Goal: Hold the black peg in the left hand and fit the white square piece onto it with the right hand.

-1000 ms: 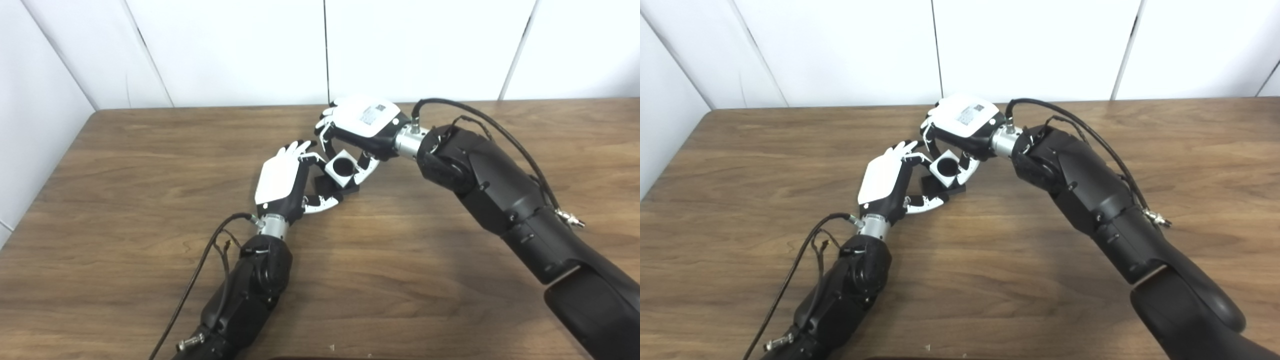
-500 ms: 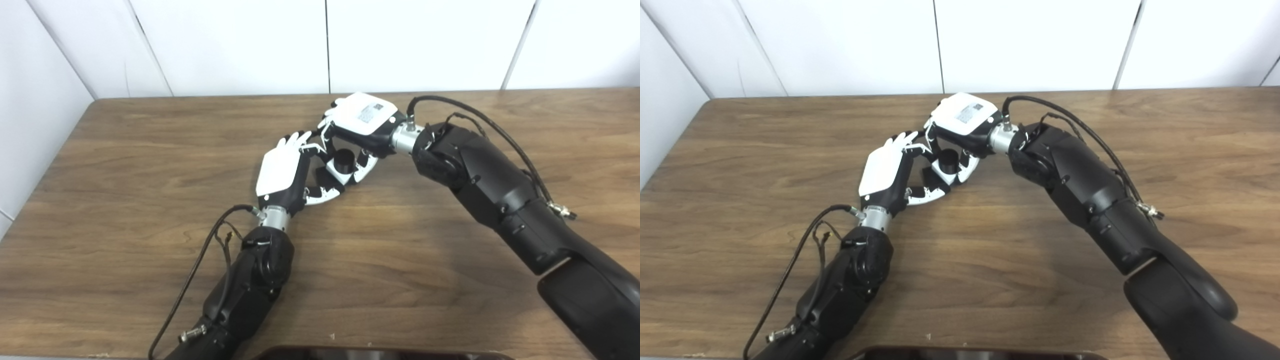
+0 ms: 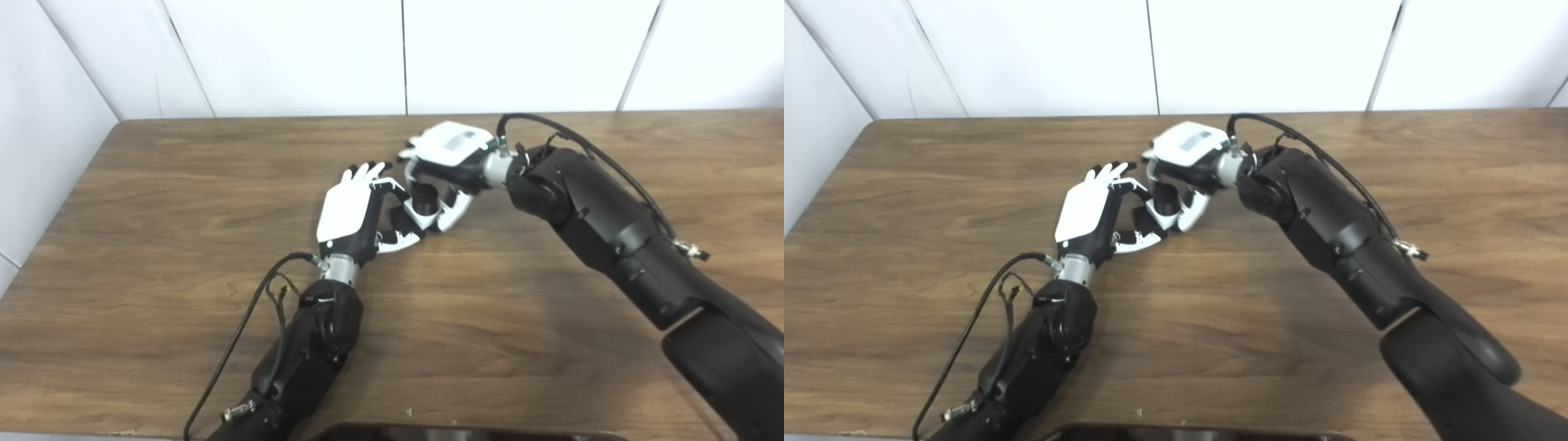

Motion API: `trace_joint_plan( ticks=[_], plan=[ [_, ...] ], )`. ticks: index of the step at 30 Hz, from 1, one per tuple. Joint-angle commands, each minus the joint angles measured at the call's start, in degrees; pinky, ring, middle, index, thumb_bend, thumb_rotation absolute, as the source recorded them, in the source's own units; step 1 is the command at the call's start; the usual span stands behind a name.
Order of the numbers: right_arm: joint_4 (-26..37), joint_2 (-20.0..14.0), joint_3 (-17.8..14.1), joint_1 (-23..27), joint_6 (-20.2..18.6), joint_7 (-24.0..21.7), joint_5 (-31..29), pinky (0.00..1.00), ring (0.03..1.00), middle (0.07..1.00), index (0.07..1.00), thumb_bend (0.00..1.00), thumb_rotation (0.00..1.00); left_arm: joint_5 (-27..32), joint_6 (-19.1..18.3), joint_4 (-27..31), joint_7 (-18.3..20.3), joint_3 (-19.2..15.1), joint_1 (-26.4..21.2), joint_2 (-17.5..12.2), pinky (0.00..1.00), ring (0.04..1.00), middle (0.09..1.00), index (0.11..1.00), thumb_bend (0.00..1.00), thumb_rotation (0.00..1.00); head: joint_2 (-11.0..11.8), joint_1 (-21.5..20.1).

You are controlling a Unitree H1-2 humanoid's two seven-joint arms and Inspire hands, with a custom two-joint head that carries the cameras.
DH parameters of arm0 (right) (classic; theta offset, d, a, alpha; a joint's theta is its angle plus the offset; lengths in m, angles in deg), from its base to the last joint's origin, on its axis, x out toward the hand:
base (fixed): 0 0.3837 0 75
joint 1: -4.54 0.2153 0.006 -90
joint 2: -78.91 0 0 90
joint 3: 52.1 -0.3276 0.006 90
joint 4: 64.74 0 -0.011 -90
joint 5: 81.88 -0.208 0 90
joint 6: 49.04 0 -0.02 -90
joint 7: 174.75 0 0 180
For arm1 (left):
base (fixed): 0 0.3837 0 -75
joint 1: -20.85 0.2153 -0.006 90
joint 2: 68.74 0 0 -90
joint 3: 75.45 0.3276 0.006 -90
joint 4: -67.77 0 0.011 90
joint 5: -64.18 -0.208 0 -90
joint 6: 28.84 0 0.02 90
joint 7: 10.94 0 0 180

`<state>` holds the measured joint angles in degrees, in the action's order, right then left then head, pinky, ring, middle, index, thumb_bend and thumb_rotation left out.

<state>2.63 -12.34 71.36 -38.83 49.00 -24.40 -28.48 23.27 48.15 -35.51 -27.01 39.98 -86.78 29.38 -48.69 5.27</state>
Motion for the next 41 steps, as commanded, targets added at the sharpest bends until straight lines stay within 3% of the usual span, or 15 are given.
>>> trace_joint_plan(
  ticks=[1, 7, 12, 19, 24, 28, 30, 32, 34, 35, 36, 37, 41],
  plan=[
    [0.24, -2.53, -0.15, 0.91, -2.46, -1.53, 1.45, 0.95, 0.976, 0.963, 0.997, 1.0, 0.65, -1.03, -2.21, -2.38, 5.79, 2.3, 3.59, -0.44, 1.0, 0.96, 0.91, 0.491, 0.52, 0.08, -0.07, -0.21],
    [0.53, -7.11, -1.62, -1.06, -3.05, -0.74, 0.73, 0.95, 0.962, 0.968, 1.0, 1.0, 0.67, -0.91, -2.43, -2.53, 6.29, 2.17, 3.26, -0.53, 1.0, 0.964, 0.911, 0.491, 0.52, 0.08, -0.06, -0.37],
    [-0.74, -9.9, -4.52, -2.34, -3.21, 1.5, -1.77, 1.0, 0.968, 0.98, 1.0, 1.0, 0.68, -0.8, -1.92, -2.95, 6.26, 1.92, 2.94, -0.57, 1.0, 0.963, 0.909, 0.491, 0.52, 0.09, 0.16, -0.71],
    [1.25, -13.68, -8.73, -4.34, -3.83, 3.14, -4.78, 0.98, 1.0, 1.0, 1.0, 1.0, 0.7, -0.83, -1.57, -2.96, 6.31, 1.97, 2.82, -0.83, 1.0, 0.958, 0.905, 0.491, 0.52, 0.08, 0.19, -1.12],
    [3.52, -14.14, -15.53, -7.85, -2.32, 9.11, -10.64, 0.96, 0.972, 0.959, 0.999, 1.0, 0.66, -0.73, -1.05, -3.01, 5.96, 1.92, 2.96, -0.85, 0.99, 0.955, 0.905, 0.491, 0.52, 0.08, 0.46, -2.26],
    [8.2, -6.59, -27.95, -16.38, 2.16, 22.46, -24.38, 0.71, 0.799, 0.796, 0.83, 0.81, 0.36, -0.69, -0.66, -3.63, 5.0, 1.65, 2.89, -0.48, 0.96, 0.945, 0.897, 0.49, 0.52, 0.08, 0.61, -2.41],
    [9.81, -2.76, -31.24, -19.07, 3.83, 25.98, -28.77, 0.64, 0.746, 0.773, 0.784, 0.71, 0.32, -0.81, -0.68, -3.6, 5.03, 1.66, 2.9, -0.47, 0.96, 0.943, 0.896, 0.49, 0.52, 0.09, 0.6, -2.67],
    [11.43, 0.49, -33.3, -21.17, 4.26, 28.2, -32.23, 0.58, 0.698, 0.742, 0.732, 0.7, 0.28, -0.89, -0.83, -3.48, 5.26, 1.7, 2.91, -0.53, 0.96, 0.946, 0.899, 0.49, 0.52, 0.09, 0.63, -3.05],
    [13.11, 4.05, -34.85, -23.07, 5.28, 30.24, -35.93, 0.5, 0.628, 0.675, 0.571, 0.57, 0.19, -0.87, -0.43, -3.53, 5.11, 1.71, 2.96, -0.66, 0.96, 0.944, 0.898, 0.49, 0.52, 0.09, 0.67, -3.44],
    [14.06, 5.77, -35.5, -23.88, 5.3, 30.78, -38.02, 0.49, 0.617, 0.664, 0.544, 0.55, 0.18, -0.84, -0.18, -3.65, 4.92, 1.68, 2.99, -0.7, 0.96, 0.943, 0.898, 0.49, 0.52, 0.09, 0.73, -3.62],
    [16.13, 8.29, -36.33, -25.08, 3.73, 31.38, -40.53, 0.47, 0.59, 0.593, 0.509, 0.54, 0.09, -0.76, -0.14, -3.59, 4.98, 1.65, 3.07, -0.78, 0.95, 0.941, 0.897, 0.49, 0.52, 0.08, 0.85, -3.8],
    [17.56, 9.87, -36.84, -25.83, 2.45, 31.66, -42.08, 0.42, 0.528, 0.54, 0.491, 0.53, 0.04, -0.72, -0.15, -3.53, 5.05, 1.61, 3.13, -0.83, 0.96, 0.944, 0.9, 0.49, 0.52, 0.08, 0.84, -3.84],
    [22.27, 14.79, -38.1, -28.15, -0.93, 33.12, -45.84, 0.35, 0.449, 0.493, 0.489, 0.52, 0.01, -0.66, -1.06, -2.77, 5.93, 1.47, 3.42, -0.92, 0.98, 0.954, 0.906, 0.491, 0.52, 0.08, 0.76, -3.81]
  ],
)
